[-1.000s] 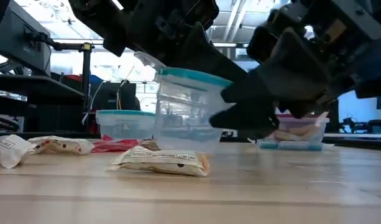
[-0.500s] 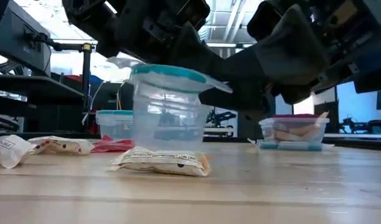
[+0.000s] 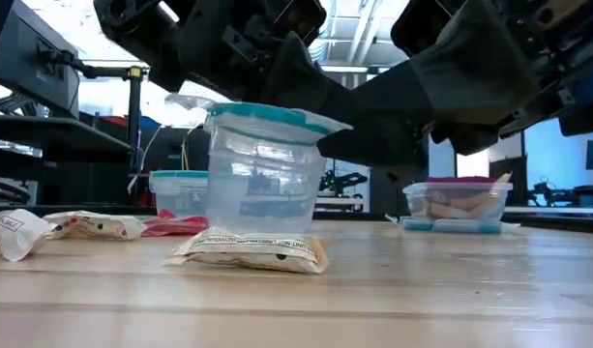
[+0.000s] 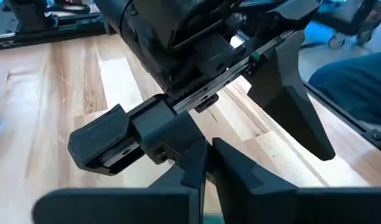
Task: Sort candy
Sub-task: Open the center transparent bin, then move the center transparent bin to the top center
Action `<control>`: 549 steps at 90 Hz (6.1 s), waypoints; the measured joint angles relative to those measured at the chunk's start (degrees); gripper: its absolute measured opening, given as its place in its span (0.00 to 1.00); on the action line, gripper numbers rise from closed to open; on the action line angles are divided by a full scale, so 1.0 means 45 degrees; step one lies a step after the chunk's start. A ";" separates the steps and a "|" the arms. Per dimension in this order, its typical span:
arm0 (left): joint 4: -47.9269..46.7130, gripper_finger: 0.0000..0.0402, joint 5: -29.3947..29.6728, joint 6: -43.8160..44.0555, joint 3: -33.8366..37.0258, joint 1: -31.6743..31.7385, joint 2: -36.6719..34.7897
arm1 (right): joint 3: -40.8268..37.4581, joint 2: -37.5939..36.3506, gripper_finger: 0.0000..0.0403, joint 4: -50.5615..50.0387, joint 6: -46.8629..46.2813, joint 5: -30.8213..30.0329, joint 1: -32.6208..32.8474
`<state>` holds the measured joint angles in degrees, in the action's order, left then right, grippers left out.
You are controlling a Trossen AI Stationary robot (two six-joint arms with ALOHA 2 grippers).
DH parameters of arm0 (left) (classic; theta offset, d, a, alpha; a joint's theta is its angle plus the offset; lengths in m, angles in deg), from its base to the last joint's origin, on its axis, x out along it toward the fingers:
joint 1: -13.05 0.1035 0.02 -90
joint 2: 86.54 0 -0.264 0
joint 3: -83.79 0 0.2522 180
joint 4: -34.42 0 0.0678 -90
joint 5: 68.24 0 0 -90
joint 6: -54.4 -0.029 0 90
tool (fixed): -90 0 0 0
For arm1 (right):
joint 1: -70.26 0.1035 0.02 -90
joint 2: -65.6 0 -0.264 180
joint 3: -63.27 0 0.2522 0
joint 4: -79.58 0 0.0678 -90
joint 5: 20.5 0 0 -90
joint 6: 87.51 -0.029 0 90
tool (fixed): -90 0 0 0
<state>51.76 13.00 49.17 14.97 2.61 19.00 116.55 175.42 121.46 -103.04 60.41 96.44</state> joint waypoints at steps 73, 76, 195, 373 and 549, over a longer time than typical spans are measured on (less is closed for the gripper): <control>-1.1566 0.03 0.4384 0.2962 -0.0826 -0.1462 -0.5790 | -0.0015 -0.3424 0.61 -0.6942 0.7315 -0.6311 -0.1046; -1.1579 0.03 0.4515 0.3080 -0.0722 -0.1531 -0.5864 | -0.0009 -0.3401 0.61 -0.6859 0.7836 -0.6309 -0.1159; -1.1943 0.03 0.4625 0.3460 -0.0225 -0.1675 -0.5931 | 0.2410 -0.1433 0.01 -0.6641 1.3701 -0.7348 -0.0904; -1.1904 0.03 0.4620 0.3271 -0.0230 -0.1661 -0.5931 | 0.4873 -0.3641 0.62 -1.6653 -0.0659 0.7189 -0.3448; -1.4794 0.03 0.6150 0.4223 -0.0493 -0.2671 -0.8894 | 1.2015 0.1917 0.15 -2.4131 0.4952 0.2800 -0.8928</control>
<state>-14.81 40.68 68.18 12.75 -9.41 -21.02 170.62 184.05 12.87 -80.75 73.01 56.26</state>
